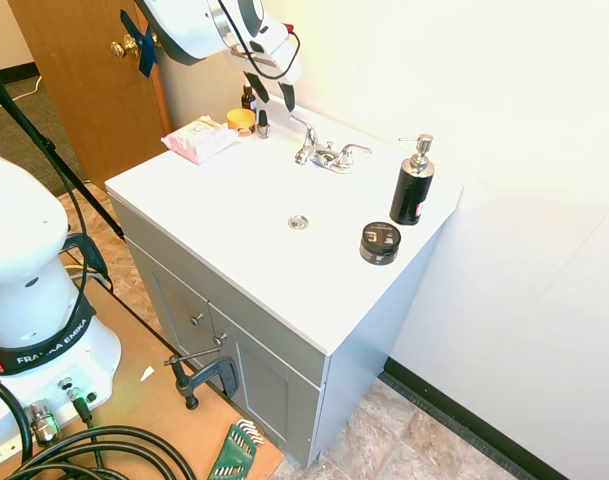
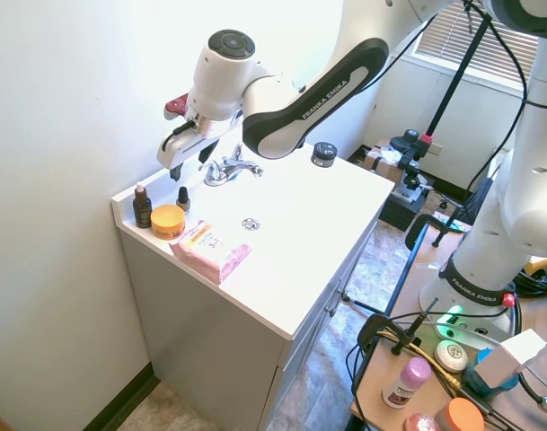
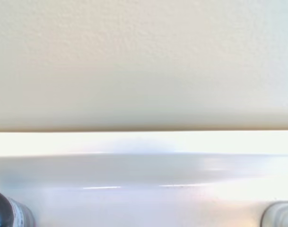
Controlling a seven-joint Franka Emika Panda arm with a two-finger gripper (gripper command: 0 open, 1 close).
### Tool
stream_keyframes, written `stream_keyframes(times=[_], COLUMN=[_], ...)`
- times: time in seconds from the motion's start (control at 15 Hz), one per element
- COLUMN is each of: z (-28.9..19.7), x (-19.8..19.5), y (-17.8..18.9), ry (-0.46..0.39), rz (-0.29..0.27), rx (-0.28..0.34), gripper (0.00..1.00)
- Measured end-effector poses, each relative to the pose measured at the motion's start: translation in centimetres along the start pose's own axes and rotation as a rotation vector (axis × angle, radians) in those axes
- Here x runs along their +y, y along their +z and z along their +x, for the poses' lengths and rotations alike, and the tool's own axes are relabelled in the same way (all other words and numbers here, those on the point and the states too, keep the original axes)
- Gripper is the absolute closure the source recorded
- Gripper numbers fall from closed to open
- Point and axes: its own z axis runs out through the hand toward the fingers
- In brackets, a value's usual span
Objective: Turn on the hot water
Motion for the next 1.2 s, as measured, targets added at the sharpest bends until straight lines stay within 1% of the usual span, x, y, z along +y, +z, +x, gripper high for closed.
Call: stream_keyframes(times=[0.13, 0.27, 0.47, 0.6, 0.8, 1.0, 1.2], z=[0.0, 0.3, 1.2, 2.3, 3.4, 4.4, 4.8], x=[-1.1, -1.6, -0.9, -0.1, 1.1, 1.6, 2.4], y=[1.2, 2.4, 4.1, 4.5, 4.7, 3.4, 2.3], ry=[0.002, 0.008, 0.025, 0.056, 0.121, 0.165, 0.198], rz=[0.014, 0.014, -0.003, -0.012, -0.027, -0.016, -0.011], rx=[0.018, 0.026, 0.031, 0.029, -0.005, -0.063, -0.097], gripper=[0.00, 0.00, 0.00, 0.00, 0.00, 0.00, 0.00])
